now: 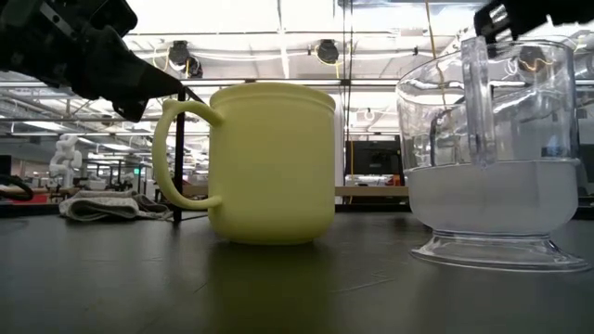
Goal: Stack small to large cups/mugs on shelf
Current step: Put the yellow mug on the shelf
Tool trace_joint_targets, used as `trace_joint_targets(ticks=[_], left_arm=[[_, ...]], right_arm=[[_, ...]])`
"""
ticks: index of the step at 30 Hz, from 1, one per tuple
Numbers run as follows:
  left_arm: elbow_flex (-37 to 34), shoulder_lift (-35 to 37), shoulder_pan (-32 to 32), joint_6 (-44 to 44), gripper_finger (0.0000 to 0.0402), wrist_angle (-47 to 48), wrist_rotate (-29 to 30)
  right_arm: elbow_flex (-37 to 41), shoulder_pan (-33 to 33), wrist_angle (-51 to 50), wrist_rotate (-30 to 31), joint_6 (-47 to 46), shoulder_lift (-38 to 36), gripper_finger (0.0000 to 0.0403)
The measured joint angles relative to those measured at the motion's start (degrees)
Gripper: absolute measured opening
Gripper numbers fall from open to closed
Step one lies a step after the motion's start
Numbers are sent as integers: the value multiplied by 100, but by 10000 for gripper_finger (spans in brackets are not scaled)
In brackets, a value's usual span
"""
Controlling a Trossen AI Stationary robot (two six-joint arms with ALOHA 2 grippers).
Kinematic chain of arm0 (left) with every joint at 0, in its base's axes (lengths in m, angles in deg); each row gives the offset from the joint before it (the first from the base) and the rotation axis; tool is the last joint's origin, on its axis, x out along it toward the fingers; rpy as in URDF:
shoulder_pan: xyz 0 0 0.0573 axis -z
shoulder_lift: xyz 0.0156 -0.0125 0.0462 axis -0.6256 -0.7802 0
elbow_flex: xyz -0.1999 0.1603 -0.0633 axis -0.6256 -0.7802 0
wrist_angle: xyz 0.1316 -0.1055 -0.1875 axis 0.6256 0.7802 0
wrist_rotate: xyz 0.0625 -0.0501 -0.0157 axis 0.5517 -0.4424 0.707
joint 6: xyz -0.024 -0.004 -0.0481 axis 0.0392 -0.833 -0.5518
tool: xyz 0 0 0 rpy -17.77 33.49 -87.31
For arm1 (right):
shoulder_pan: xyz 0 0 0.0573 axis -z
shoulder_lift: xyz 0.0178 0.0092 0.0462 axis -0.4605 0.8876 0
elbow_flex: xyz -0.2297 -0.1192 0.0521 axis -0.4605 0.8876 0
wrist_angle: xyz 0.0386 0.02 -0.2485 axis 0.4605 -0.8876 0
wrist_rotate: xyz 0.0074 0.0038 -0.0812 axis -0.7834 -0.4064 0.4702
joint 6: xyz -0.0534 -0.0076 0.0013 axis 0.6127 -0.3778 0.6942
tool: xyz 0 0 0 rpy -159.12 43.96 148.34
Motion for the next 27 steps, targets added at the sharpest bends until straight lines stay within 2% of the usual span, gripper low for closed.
trace_joint_targets(ticks=[5,13,17,23,27], left_arm=[[0,0,-1,70,15,-2,0],[0,0,1,85,8,-5,0],[0,0,-1,86,4,-6,0],[0,0,-1,131,22,-7,0],[0,0,0,131,21,-7,-2]], right_arm=[[-806,108,-523,2,-453,796,88],[-1931,544,-1133,-22,-1174,1838,93],[-2226,674,-1112,-47,-1067,2195,93],[-2519,739,-1012,-52,-532,2629,87],[-2678,756,-746,-61,-617,2937,74]])
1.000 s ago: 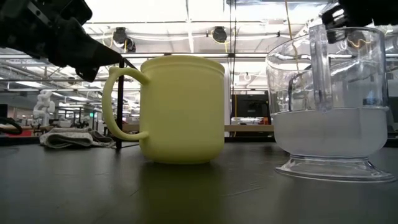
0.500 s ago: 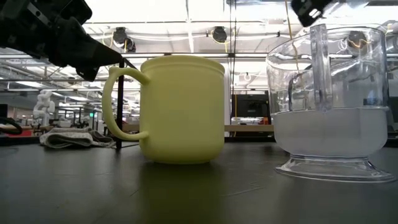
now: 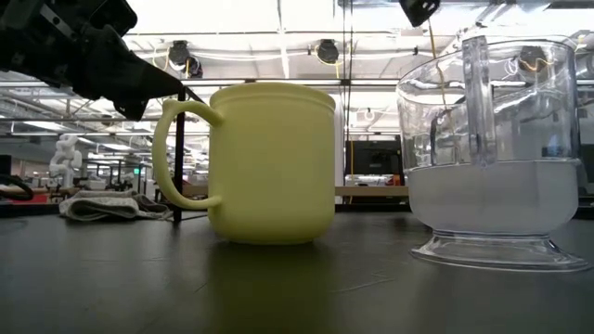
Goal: Stack small to large cups/mugs on shelf
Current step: Put the yellow mug on the shelf
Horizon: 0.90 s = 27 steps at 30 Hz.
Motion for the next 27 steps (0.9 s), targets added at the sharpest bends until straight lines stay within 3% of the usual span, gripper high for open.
trace_joint_targets(ticks=[7,14,19,27], left_arm=[[0,0,-1,-2,3,0,1],[1,0,1,-2,22,4,-22],[0,0,-1,-4,22,5,-37],[0,0,1,61,3,20,-52]], right_arm=[[-837,64,-1034,-2,-550,767,88],[-1607,233,-1935,-3,-739,1424,164],[-1873,559,-2441,-298,-1422,1642,212],[-1873,923,-2386,-310,-2157,1772,220]])
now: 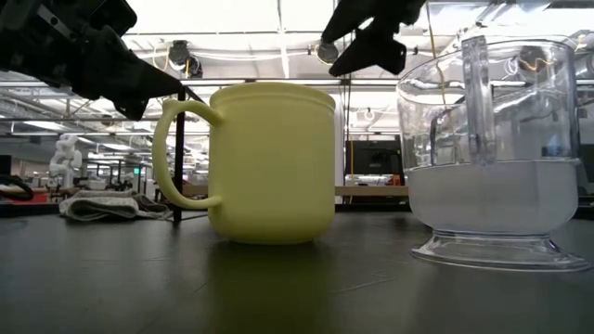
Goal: Stack small to large cups/mugs on shelf
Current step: Put the yellow mug on the shelf
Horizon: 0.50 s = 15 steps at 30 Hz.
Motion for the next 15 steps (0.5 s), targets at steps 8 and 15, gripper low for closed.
trace_joint_targets(ticks=[8,15], left_arm=[[0,0,0,9,27,130,-3],[0,0,0,13,18,215,-4]], right_arm=[[-9,124,90,-391,-142,189,218],[-181,103,128,-1220,-160,849,218]])
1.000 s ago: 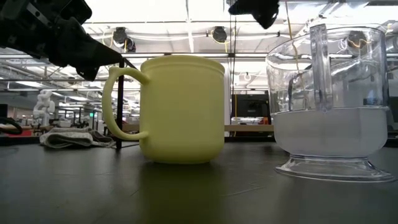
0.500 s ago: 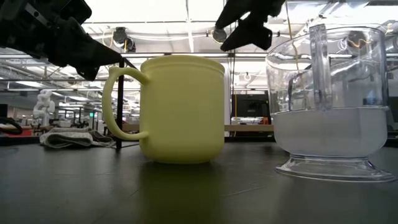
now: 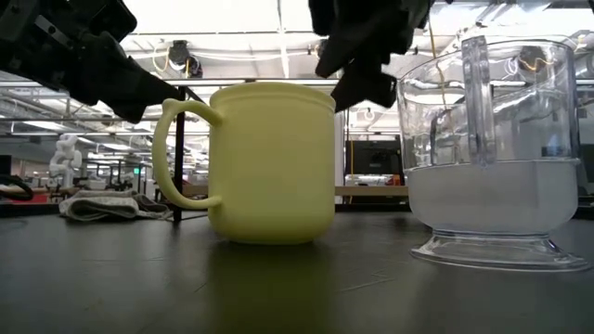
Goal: Stack small to large cups/mugs on shelf
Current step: Put the yellow mug on the shelf
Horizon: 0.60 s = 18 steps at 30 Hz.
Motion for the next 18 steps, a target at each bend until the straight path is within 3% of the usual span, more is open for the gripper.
trace_joint_targets(ticks=[7,18], left_arm=[[0,-1,0,-9,3,36,-3],[0,-1,0,76,25,80,-95]], right_arm=[[-606,-36,-390,-121,110,431,217],[-910,-34,-897,-122,45,769,217]])
